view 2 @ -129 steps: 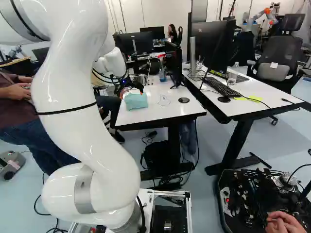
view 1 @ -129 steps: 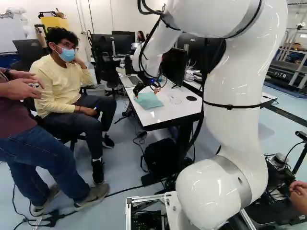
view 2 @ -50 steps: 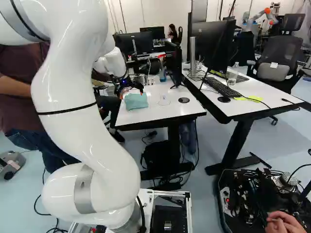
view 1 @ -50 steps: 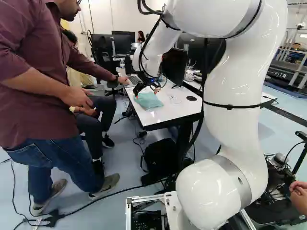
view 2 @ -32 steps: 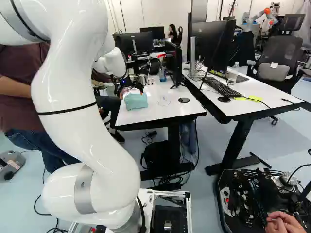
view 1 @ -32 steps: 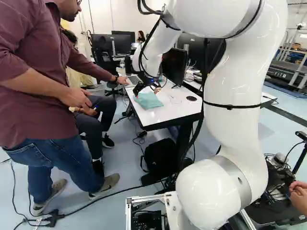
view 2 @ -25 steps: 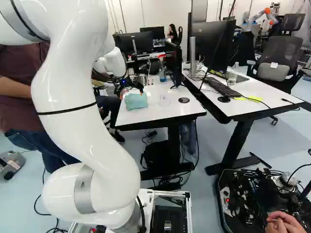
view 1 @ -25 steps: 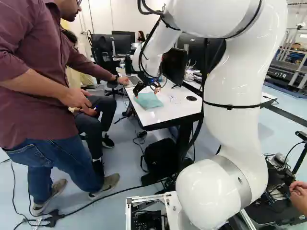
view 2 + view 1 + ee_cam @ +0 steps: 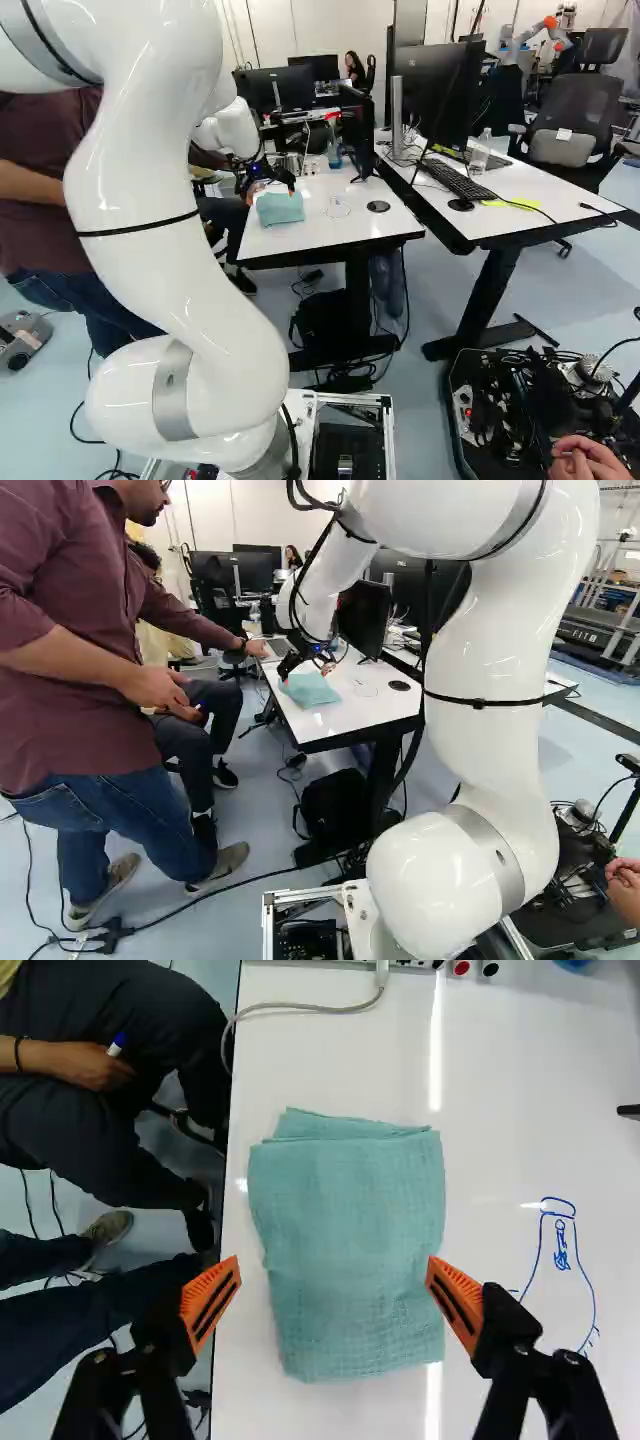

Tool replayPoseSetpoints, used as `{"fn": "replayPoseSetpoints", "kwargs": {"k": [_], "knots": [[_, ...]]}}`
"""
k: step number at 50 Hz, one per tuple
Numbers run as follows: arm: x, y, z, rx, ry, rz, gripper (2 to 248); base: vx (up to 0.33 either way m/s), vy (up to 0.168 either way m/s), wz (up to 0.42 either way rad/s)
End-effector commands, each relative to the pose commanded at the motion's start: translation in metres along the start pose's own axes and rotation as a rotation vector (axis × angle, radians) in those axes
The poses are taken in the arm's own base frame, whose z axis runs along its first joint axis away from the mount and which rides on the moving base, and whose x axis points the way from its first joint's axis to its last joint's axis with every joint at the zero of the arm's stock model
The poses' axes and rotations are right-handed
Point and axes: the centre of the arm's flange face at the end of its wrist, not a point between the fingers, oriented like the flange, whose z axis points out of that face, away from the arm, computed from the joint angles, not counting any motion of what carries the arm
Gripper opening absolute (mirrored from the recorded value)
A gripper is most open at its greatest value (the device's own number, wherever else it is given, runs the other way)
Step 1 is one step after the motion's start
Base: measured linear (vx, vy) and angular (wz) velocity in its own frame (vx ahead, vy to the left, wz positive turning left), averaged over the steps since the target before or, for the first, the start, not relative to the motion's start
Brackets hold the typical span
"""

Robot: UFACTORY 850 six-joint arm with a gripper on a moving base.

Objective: Clean the table with the green towel

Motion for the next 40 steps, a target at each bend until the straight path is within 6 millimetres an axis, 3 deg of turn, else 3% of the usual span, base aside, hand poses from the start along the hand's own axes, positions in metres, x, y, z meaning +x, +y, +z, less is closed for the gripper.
{"fn": "replayPoseSetpoints", "kwargs": {"k": [40], "knots": [[0.0, 0.0, 0.0, 0.0, 0.0, 0.0, 247, 0.0, 0.0, 0.0]]}}
